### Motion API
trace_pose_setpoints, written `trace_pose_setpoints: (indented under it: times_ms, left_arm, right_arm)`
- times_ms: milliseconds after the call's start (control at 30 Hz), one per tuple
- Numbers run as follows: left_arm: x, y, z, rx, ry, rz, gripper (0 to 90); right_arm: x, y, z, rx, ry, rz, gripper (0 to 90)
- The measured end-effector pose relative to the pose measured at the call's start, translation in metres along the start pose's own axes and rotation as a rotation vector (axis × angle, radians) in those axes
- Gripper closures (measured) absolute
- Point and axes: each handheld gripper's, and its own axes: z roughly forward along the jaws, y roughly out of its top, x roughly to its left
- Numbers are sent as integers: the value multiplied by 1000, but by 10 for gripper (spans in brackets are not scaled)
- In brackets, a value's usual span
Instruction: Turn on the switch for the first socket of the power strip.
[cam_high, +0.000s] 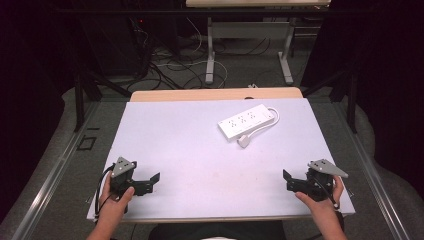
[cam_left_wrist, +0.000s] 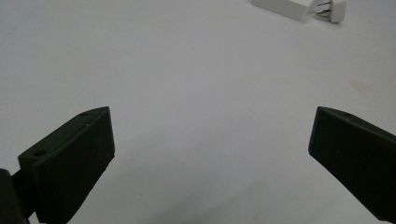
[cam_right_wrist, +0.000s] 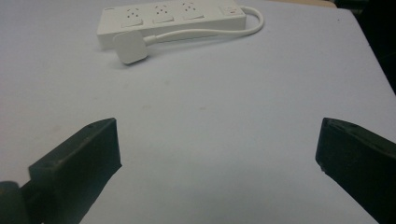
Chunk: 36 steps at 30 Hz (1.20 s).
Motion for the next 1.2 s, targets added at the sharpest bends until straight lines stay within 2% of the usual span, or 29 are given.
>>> trace_pose_setpoints:
  times_ms: [67, 200, 300, 467, 667, 700, 800, 900, 933, 1067, 1100, 1167, 1200]
  left_arm:
    - [0, 0, 1, 6, -2, 1, 1]
    - [0, 1, 1, 6, 2, 9, 1]
    - [0, 0, 1, 6, 3, 4, 1]
    - [-1, -1, 0, 2, 10, -1, 1]
    - [-1, -1, 1, 3, 9, -5, 1]
    - [-1, -1, 2, 3, 9, -5, 1]
    - [-1, -1, 2, 5, 12, -5, 1]
    - [-1, -1, 2, 7, 16, 3, 2]
    - [-1, -1, 2, 8, 16, 2, 1]
    - [-1, -2, 1, 10, 17, 0, 1]
    - [-1, -2, 2, 10, 18, -14, 2]
    - [0, -2, 1, 10, 19, -8, 1]
    - [0, -2, 1, 11, 21, -9, 1]
  right_arm:
    - [-1, -1, 2, 14, 15, 17, 0]
    - [0, -1, 6, -1, 39, 2, 0]
    - [1, 1, 10, -8, 27, -29, 0]
    - [7, 6, 13, -1, 25, -13, 0]
    - [15, 11, 15, 2, 59, -25, 0]
    - [15, 12, 16, 0, 54, -40, 0]
    - [17, 15, 17, 2, 60, -43, 0]
    - [18, 17, 18, 17, 66, -33, 0]
    - [18, 19, 19, 24, 72, -43, 0]
    - [17, 21, 21, 39, 68, -24, 0]
    - [16, 21, 22, 40, 72, -21, 0]
    - [15, 22, 22, 46, 74, -21, 0]
    - [15, 23, 22, 47, 80, -6, 0]
